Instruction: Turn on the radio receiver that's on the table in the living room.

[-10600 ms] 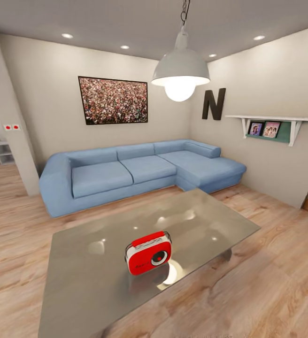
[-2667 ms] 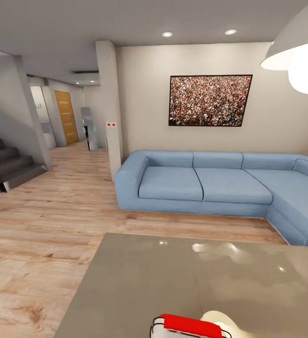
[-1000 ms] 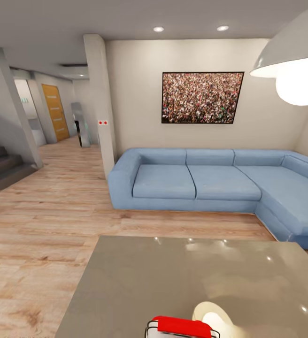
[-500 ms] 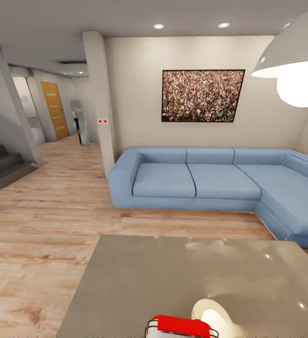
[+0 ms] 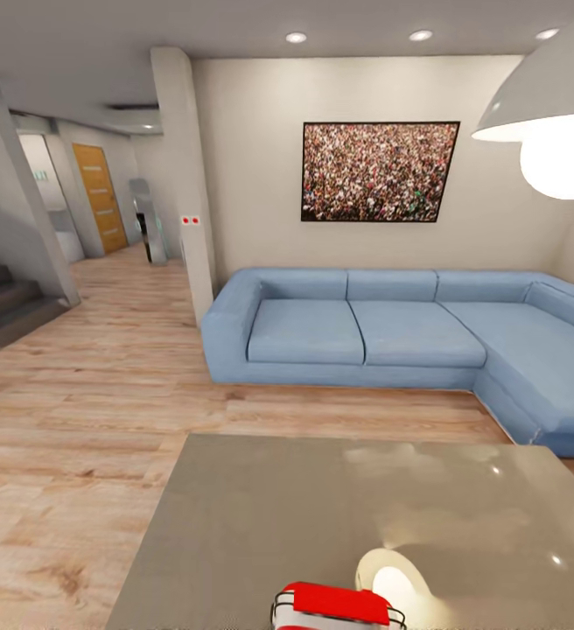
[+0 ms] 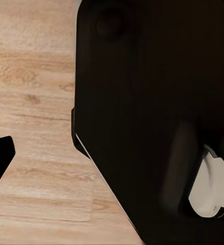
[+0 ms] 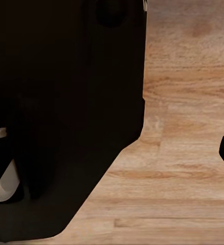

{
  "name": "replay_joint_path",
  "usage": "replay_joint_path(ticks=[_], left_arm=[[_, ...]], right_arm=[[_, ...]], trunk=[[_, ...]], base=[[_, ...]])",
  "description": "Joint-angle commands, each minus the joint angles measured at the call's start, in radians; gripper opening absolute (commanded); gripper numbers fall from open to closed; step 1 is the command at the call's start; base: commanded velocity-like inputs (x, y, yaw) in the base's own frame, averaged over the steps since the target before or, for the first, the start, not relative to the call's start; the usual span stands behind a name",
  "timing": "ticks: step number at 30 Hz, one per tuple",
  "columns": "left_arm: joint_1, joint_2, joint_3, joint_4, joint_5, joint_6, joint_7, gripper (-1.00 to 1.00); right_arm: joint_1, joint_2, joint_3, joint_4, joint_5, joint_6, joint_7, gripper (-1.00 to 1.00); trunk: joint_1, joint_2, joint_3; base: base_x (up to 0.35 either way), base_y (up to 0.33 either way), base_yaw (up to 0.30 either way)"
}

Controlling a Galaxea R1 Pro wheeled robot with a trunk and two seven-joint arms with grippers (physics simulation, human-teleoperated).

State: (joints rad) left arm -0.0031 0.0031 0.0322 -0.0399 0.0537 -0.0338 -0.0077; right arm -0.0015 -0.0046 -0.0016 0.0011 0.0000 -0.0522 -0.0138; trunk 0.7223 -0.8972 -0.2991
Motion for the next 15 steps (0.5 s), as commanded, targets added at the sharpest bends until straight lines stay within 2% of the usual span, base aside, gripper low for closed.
replay_joint_path(ticks=[1,15], left_arm=[[0.000,0.000,0.000,0.000,0.000,0.000,0.000,1.00],[0.000,0.000,0.000,0.000,0.000,0.000,0.000,1.00]], right_arm=[[0.000,0.000,0.000,0.000,0.000,0.000,0.000,1.00],[0.000,0.000,0.000,0.000,0.000,0.000,0.000,1.00]], trunk=[[-0.004,0.007,0.002],[-0.058,0.105,0.023]], base=[[0.000,0.000,0.000],[0.000,0.000,0.000]])
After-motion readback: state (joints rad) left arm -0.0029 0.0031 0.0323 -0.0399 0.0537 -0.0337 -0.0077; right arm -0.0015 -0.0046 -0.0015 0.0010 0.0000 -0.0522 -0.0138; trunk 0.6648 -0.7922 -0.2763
